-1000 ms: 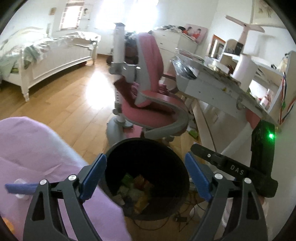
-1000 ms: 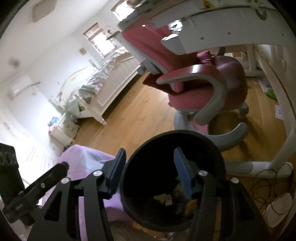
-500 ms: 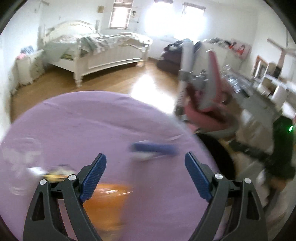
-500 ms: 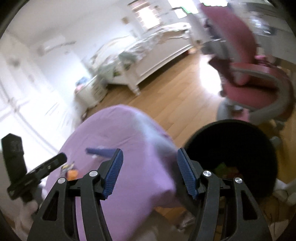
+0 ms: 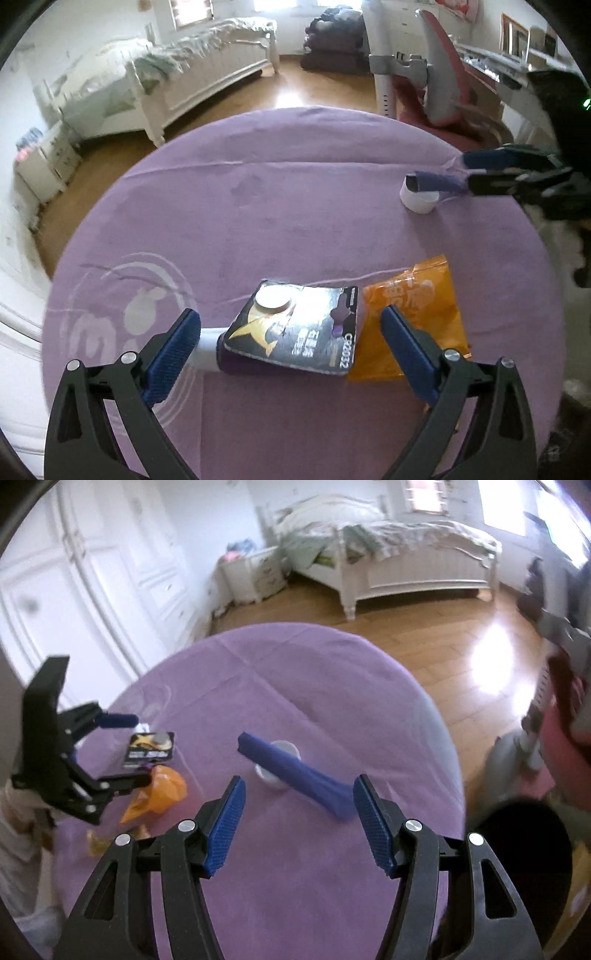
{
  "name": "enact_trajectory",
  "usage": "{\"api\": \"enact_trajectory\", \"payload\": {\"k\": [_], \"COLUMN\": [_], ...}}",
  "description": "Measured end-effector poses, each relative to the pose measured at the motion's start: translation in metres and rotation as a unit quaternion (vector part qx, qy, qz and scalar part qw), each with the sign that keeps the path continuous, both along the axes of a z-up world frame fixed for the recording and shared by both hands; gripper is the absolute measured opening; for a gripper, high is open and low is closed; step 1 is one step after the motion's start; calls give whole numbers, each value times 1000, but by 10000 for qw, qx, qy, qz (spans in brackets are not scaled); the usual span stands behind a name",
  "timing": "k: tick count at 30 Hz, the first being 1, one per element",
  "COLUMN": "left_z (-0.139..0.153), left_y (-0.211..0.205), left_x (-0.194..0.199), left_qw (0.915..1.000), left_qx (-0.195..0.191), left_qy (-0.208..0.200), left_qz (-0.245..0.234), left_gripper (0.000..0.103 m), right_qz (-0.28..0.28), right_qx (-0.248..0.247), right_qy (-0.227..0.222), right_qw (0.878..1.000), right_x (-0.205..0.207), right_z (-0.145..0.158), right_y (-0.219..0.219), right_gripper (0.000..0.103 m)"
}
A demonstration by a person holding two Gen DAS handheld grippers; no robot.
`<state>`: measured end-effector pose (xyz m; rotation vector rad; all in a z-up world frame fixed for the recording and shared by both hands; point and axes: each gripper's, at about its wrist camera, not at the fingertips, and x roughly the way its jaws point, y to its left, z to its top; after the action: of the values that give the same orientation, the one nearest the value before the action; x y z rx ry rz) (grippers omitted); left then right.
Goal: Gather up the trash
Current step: 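Grasp the black battery card with the left tool while the right tool grasps the blue strip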
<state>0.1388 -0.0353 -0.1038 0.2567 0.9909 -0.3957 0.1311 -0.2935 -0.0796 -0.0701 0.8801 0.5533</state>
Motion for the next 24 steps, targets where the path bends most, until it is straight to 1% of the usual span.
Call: {"api": "enact_trajectory", "payload": {"k": [2, 5, 6, 7, 8, 9, 10, 11, 12, 13, 14, 16, 20, 22, 24], "left_z": [-2, -6, -8, -10, -10, -10, -10, -9, -9, -8, -7, -7, -7, -6, -5], "left_y": [1, 2, 3, 2, 2, 3, 5, 5, 7, 9, 13, 18, 16, 16, 19], "left_x": [5, 10, 10, 8, 6, 5, 4, 3, 1, 1, 2, 1, -5, -9, -11], "left_qw": [9999, 9993, 9990, 9988, 9984, 9980, 9980, 9981, 9982, 9979, 9972, 9949, 9944, 9928, 9914], "left_qx": [-79, -235, -303, -354, -432, -530, -555, -553, -555, -597, -689, -931, -954, -1083, -1170], "left_qy": [105, 274, 333, 350, 361, 342, 306, 269, 225, 211, 230, 259, 167, 179, 144], "left_qz": [-3, -51, -55, -41, -48, -58, -57, -45, 12, 100, 174, 295, 413, 480, 574], "left_gripper": [97, 96, 96, 95, 90, 86, 84, 78, 74, 67, 63, 63, 63, 63, 63], "right_qz": [166, 288, 268, 230, 236, 229, 186, 136, 93, 78, 59, 14, -101, -176, -237], "right_qx": [-90, -67, -83, -96, -20, 115, 146, 155, 236, 333, 474, 780, 1244, 1439, 1534], "right_qy": [17, 158, 182, 261, 320, 369, 351, 311, 282, 277, 277, 293, 315, 303, 276], "right_qw": [9998, 9994, 9994, 9993, 9992, 9990, 9991, 9993, 9993, 9990, 9985, 9965, 9917, 9890, 9875], "right_x": [8, 21, 23, 27, 28, 28, 27, 26, 23, 21, 19, 13, 1, -7, -10], "right_z": [-4, -13, -15, -18, -19, -19, -19, -18, -16, -14, -11, -6, 6, 11, 17], "right_y": [11, 24, 24, 27, 27, 26, 25, 25, 24, 24, 22, 17, 8, 2, -1], "right_gripper": [61, 61, 58, 50, 46, 38, 36, 36, 36, 36, 36, 36, 36, 36, 36]}}
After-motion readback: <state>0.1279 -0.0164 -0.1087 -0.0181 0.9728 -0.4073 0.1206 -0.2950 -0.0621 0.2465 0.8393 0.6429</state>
